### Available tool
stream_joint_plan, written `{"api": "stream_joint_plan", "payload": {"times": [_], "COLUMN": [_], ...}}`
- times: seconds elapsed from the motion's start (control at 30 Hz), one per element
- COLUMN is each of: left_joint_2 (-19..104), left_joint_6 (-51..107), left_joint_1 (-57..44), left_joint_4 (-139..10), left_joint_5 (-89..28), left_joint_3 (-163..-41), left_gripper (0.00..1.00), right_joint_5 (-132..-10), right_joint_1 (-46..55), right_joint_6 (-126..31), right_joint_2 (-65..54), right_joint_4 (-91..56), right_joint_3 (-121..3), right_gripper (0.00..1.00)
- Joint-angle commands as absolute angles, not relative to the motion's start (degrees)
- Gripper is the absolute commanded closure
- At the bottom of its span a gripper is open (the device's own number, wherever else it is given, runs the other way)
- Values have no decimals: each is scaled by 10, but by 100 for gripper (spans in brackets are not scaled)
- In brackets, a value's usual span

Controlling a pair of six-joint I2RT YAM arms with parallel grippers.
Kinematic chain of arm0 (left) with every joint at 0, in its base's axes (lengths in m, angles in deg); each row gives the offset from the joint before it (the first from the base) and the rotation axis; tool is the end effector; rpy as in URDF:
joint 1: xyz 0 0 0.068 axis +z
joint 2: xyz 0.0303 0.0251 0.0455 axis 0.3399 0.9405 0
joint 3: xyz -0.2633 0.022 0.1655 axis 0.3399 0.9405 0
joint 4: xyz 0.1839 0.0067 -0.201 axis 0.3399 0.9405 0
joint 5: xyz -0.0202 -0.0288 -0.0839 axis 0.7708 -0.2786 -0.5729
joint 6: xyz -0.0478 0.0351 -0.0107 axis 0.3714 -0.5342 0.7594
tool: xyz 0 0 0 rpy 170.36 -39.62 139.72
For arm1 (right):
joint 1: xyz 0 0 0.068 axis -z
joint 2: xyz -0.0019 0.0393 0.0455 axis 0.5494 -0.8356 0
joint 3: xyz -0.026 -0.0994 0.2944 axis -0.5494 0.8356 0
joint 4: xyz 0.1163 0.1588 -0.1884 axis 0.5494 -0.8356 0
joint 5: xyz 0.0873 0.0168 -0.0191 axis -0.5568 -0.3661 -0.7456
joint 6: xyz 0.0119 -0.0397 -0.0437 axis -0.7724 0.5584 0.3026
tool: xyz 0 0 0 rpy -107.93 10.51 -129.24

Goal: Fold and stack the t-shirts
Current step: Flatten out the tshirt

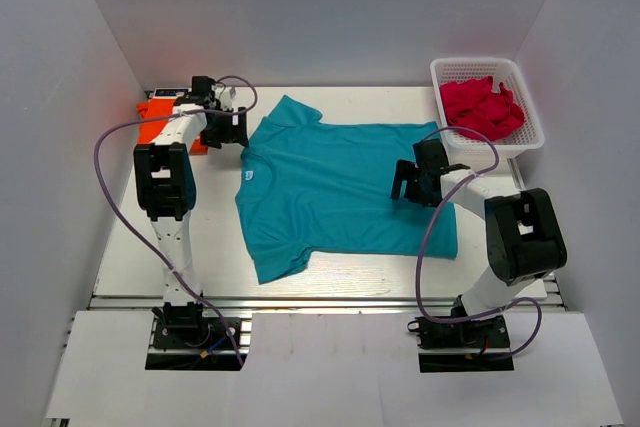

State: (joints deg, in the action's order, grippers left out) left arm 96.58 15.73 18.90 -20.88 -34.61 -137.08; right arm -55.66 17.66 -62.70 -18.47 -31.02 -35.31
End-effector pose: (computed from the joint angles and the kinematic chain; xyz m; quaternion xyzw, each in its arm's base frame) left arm 0.5260 -0.0186 0.2007 0.0426 0.9671 -0.1058 0.2273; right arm 0.3271 0.0858 0.1921 0.0736 0.9516 0.0371 0.2961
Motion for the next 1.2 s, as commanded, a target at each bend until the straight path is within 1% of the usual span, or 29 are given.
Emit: {"api": "stream_joint_plan", "payload": {"times": [0.0, 0.17, 0.3, 0.33, 0.4, 0.53, 0.57, 0.7, 0.83, 1.0, 1.1, 1.17], "left_joint_2": [947, 910, 889, 889, 909, 946, 955, 996, 1048, 1107, 1129, 1156], "left_joint_6": [150, 177, 183, 183, 183, 198, 198, 205, 226, 237, 251, 263], "left_joint_1": [195, 195, 176, 171, 163, 142, 142, 123, 118, 118, 118, 133], "left_joint_4": [-186, -195, -261, -261, -277, -300, -305, -328, -328, -322, -316, -316], "left_joint_5": [-345, -358, -413, -421, -475, -495, -507, -541, -546, -522, -497, -505], "left_joint_3": [-1415, -1423, -1381, -1381, -1394, -1414, -1420, -1439, -1485, -1519, -1541, -1552], "left_gripper": [0, 0, 0, 0, 0, 0, 0, 0, 0, 0, 0, 0], "right_joint_5": [-561, -569, -548, -544, -525, -483, -477, -475, -503, -533, -544, -552], "right_joint_1": [173, 174, 175, 176, 178, 179, 179, 177, 179, 178, 178, 178], "right_joint_6": [-597, -564, -570, -573, -586, -599, -597, -598, -599, -597, -599, -599], "right_joint_2": [-176, -138, -137, -149, -160, -229, -238, -316, -364, -436, -464, -476], "right_joint_4": [-315, -303, -293, -290, -287, -327, -339, -364, -367, -379, -387, -389], "right_joint_3": [-375, -398, -426, -438, -467, -532, -567, -624, -661, -721, -742, -757], "right_gripper": [10, 10, 10, 10, 10, 10, 10, 10, 10, 10, 10, 10]}}
